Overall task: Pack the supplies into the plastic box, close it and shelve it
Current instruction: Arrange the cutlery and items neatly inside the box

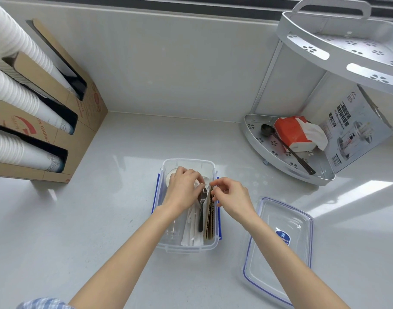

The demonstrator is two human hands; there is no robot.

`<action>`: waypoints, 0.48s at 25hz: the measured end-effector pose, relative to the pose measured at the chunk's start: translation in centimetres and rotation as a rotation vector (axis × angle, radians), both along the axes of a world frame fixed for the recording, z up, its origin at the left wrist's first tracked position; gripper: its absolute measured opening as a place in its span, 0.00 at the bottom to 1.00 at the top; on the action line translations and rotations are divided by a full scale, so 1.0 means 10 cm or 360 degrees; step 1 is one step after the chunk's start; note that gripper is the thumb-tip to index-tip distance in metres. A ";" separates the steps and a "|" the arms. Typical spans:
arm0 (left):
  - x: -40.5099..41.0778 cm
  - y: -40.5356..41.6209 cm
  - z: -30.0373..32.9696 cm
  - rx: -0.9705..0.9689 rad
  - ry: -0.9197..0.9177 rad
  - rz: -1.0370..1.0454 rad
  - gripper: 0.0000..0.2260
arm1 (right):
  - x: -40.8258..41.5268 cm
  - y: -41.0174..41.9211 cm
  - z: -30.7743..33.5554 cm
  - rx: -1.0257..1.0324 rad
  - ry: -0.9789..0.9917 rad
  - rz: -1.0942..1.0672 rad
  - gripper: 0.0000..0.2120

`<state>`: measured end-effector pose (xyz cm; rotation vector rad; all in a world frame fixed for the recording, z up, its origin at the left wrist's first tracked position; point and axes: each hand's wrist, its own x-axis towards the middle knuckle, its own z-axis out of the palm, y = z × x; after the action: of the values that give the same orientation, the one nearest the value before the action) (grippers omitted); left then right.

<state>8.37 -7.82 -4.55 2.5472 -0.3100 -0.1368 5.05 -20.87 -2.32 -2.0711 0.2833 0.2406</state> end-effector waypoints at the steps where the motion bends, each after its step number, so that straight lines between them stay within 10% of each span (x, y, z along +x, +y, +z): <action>1: 0.01 0.03 0.04 -0.0163 0.0049 0.0049 0.07 | 0.00 0.00 0.00 -0.0033 -0.0018 0.0007 0.12; 12: -0.03 0.40 0.23 -0.0546 0.0039 0.0320 0.03 | 0.20 0.31 0.05 -0.1373 -0.0259 0.0861 0.15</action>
<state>8.04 -3.83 -2.23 2.2182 -0.0587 -0.0338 7.07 -17.75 -1.79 -2.9814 -0.3539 0.3018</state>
